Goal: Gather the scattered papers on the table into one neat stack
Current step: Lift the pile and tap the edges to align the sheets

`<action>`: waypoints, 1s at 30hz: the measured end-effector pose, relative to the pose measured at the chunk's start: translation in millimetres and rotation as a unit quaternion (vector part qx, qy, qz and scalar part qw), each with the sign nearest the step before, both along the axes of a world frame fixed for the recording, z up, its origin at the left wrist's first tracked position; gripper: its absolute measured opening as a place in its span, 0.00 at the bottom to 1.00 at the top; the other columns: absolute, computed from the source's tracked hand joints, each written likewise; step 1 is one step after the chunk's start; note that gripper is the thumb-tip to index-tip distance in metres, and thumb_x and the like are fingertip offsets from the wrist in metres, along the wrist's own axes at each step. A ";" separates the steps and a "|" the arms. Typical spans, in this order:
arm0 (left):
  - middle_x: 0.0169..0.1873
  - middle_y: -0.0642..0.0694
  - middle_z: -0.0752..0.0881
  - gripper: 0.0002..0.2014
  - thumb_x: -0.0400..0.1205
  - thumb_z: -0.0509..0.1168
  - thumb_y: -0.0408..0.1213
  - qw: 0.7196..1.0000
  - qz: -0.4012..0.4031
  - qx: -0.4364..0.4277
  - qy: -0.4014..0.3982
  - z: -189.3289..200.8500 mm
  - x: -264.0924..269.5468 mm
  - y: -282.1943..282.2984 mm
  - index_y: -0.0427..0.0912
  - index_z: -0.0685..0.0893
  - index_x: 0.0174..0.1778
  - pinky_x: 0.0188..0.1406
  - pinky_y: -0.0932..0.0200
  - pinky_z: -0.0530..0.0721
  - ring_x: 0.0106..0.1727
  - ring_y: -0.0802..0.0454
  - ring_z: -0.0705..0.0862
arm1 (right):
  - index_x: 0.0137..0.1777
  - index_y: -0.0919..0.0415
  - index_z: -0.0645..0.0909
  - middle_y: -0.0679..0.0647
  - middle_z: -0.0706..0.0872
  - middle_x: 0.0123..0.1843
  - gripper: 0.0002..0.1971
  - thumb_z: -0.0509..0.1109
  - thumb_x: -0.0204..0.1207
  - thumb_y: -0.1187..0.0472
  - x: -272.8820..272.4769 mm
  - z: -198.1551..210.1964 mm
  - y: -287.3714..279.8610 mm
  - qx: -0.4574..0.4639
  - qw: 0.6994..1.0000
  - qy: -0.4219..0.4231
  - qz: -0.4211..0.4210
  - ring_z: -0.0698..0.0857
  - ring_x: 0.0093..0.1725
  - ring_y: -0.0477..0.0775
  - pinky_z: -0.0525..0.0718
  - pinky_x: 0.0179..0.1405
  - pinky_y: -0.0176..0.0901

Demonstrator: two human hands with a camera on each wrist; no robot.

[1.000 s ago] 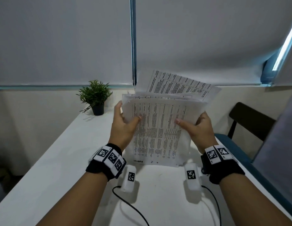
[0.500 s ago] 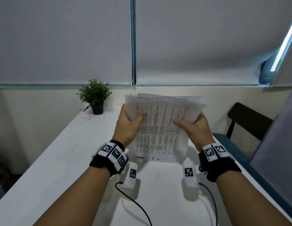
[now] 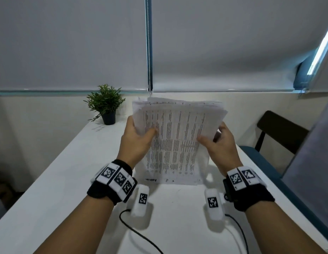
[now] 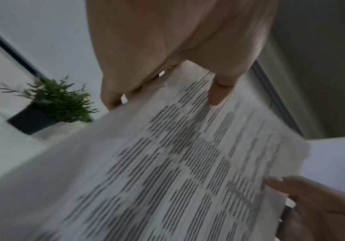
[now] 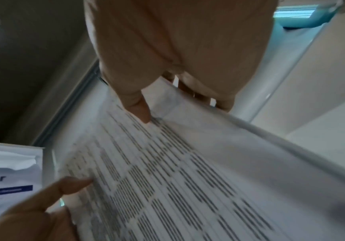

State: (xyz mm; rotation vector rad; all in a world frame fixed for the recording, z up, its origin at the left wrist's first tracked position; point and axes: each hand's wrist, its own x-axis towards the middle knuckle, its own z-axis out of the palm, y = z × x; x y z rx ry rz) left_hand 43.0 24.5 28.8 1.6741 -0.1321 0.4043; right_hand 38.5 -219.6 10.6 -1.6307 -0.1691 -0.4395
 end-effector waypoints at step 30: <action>0.86 0.40 0.45 0.42 0.73 0.74 0.46 0.933 0.099 0.300 -0.174 31.6 -19.4 -22.2 0.69 0.64 0.83 0.72 0.50 0.80 0.76 0.39 0.73 | 0.63 0.48 0.78 0.51 0.91 0.61 0.21 0.80 0.76 0.66 5.8 1.1 10.8 0.039 0.999 -0.025 -0.007 0.92 0.58 0.47 0.91 0.57 0.48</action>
